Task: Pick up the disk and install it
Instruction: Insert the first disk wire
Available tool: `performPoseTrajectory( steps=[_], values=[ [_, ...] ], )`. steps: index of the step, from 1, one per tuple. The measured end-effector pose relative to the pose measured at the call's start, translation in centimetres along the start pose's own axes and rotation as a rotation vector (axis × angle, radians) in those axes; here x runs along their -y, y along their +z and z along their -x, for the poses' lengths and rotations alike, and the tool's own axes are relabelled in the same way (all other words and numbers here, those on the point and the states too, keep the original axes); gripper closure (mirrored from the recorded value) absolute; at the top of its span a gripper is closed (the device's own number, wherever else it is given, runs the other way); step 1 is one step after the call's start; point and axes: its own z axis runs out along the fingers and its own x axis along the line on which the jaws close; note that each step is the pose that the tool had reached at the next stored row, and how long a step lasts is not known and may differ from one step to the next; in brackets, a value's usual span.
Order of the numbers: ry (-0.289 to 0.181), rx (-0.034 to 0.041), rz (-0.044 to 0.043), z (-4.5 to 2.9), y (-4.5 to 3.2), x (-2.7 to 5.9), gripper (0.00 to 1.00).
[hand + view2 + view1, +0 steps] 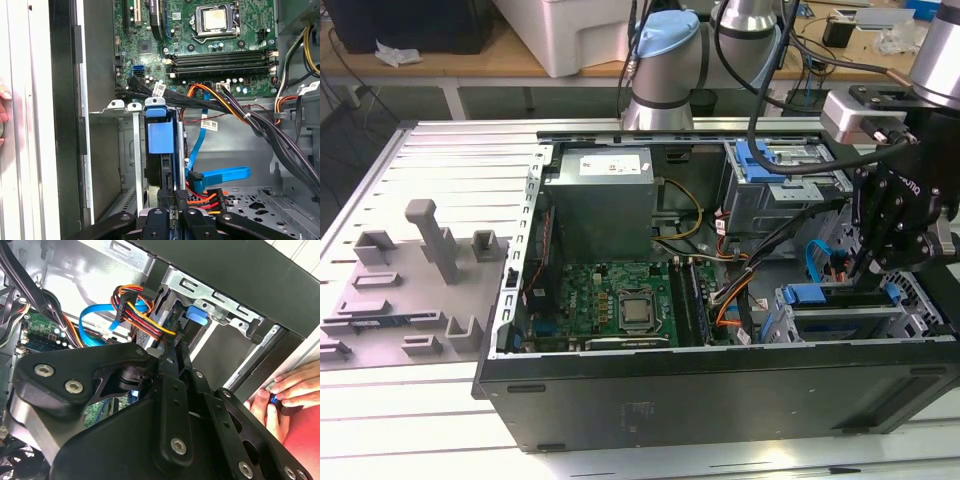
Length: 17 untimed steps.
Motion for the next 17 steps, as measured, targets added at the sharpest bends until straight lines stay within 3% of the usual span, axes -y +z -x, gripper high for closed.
performPoseTrajectory(
  steps=[17],
  values=[
    [0.017,0.0061,0.0023,-0.04,0.03,-0.04,0.83]
  ],
)
